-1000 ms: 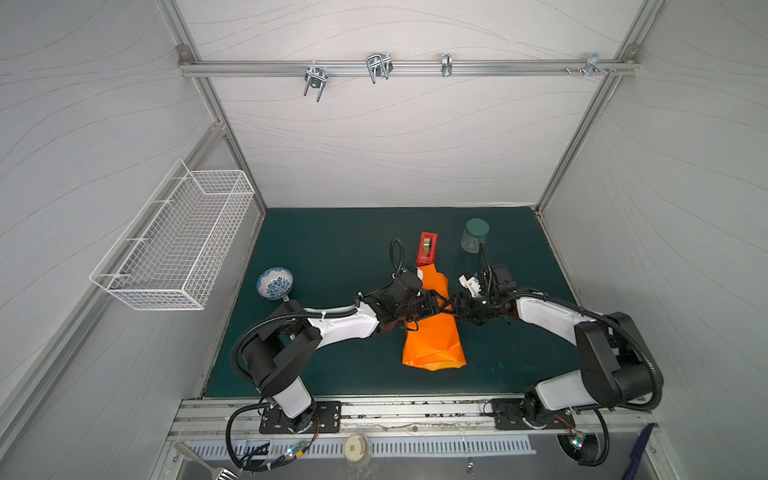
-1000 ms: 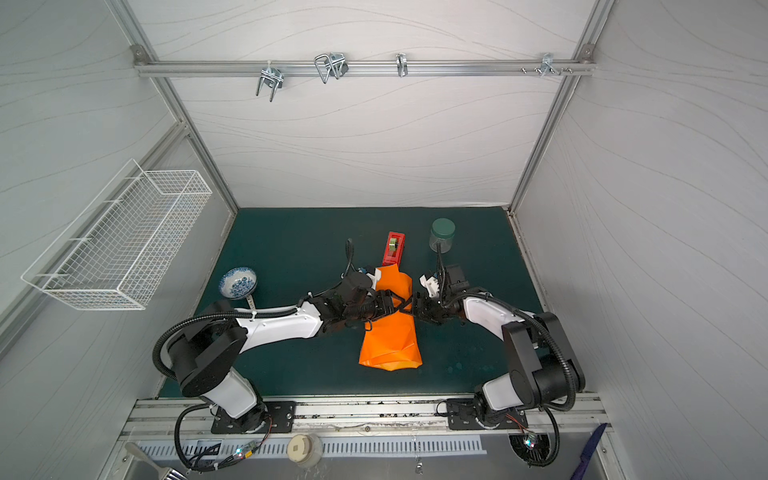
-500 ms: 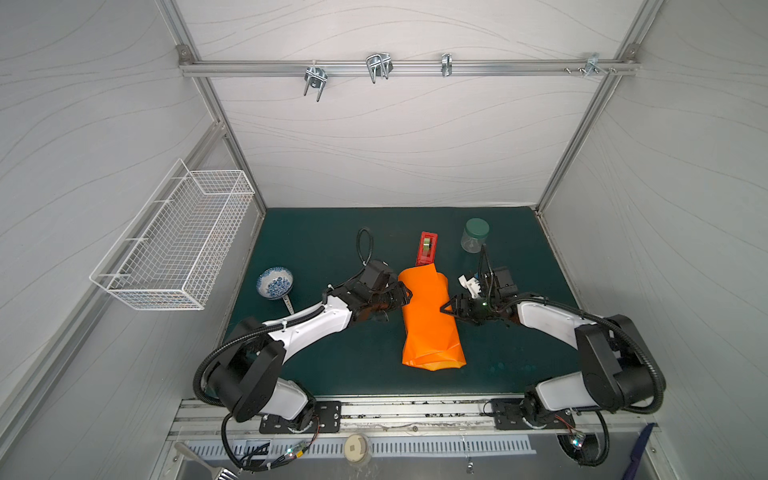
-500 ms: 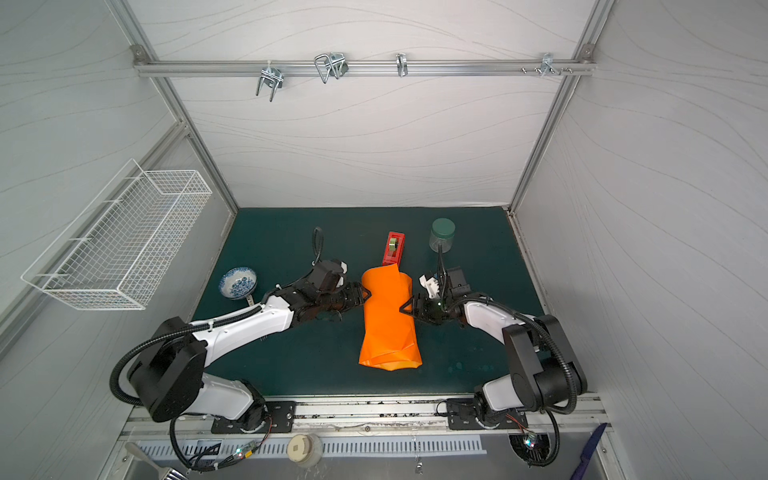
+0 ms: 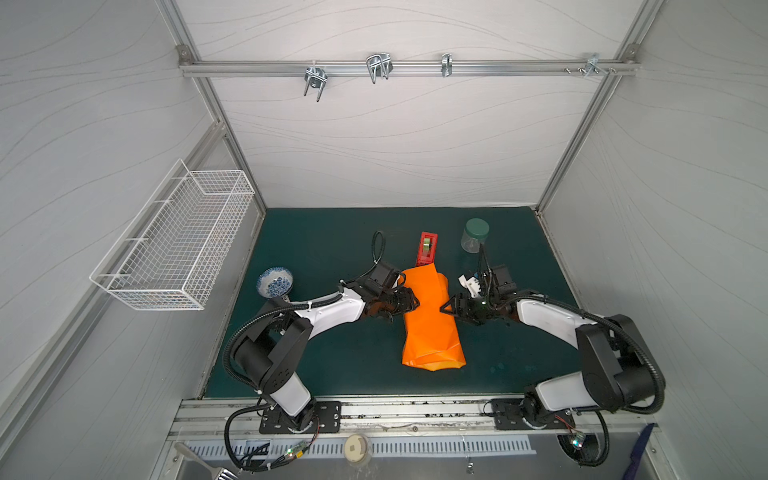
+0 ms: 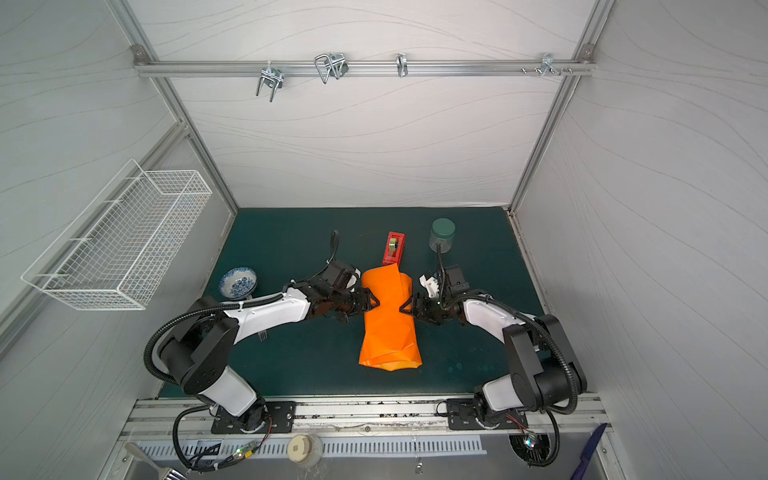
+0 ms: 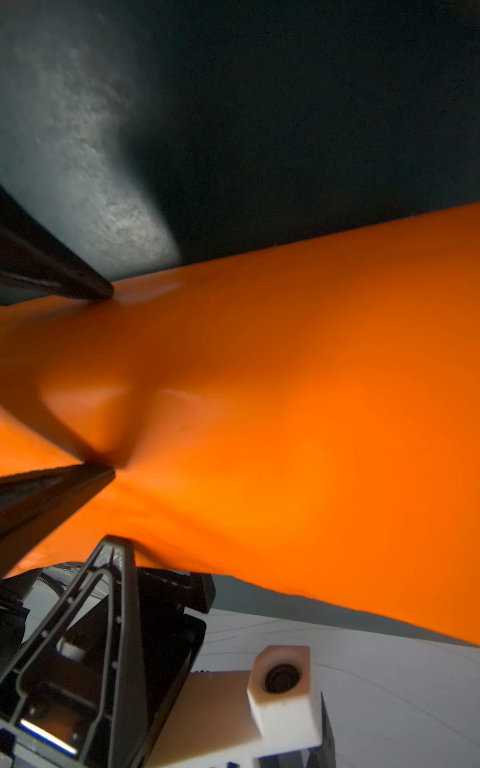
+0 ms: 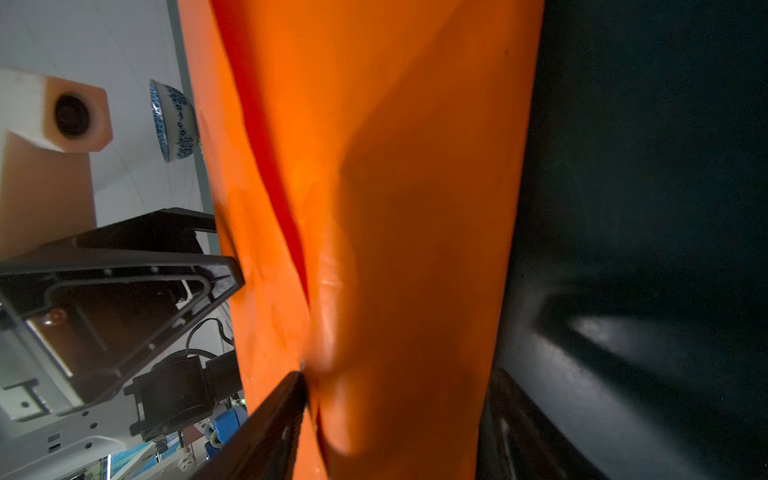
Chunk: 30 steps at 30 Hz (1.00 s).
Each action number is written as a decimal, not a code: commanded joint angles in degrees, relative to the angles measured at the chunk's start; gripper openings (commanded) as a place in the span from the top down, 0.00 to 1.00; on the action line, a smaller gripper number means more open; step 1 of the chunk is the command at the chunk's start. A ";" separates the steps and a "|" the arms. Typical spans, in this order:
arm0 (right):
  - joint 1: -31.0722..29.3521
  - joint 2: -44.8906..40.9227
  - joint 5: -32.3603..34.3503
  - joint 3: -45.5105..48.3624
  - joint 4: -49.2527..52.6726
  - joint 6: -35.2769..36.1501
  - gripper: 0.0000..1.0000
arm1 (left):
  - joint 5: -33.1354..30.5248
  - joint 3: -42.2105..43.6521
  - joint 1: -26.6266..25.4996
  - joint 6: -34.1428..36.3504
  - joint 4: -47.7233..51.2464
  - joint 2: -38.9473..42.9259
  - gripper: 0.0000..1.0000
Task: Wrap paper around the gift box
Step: 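Pinch the overlapped paper seam with the left gripper while the right gripper holds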
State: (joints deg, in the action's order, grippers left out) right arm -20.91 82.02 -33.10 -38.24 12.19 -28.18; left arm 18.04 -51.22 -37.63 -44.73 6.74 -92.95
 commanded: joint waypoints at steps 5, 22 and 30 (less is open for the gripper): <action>-0.23 0.59 3.84 -4.61 6.83 2.07 0.22 | -0.71 -0.46 -0.37 4.45 5.12 -2.86 0.36; -5.77 7.65 8.09 -10.43 9.12 5.86 0.37 | -2.05 -2.21 -0.43 7.32 7.52 -4.10 0.36; -6.16 6.71 8.31 -4.90 7.76 2.52 0.47 | -1.16 -4.40 -0.16 6.14 7.29 -3.51 0.35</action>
State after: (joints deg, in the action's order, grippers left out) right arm -25.96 87.20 -27.07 -47.20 16.58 -24.71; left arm 17.98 -54.22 -37.60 -39.16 10.00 -94.45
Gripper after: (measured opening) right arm 0.539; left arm 0.653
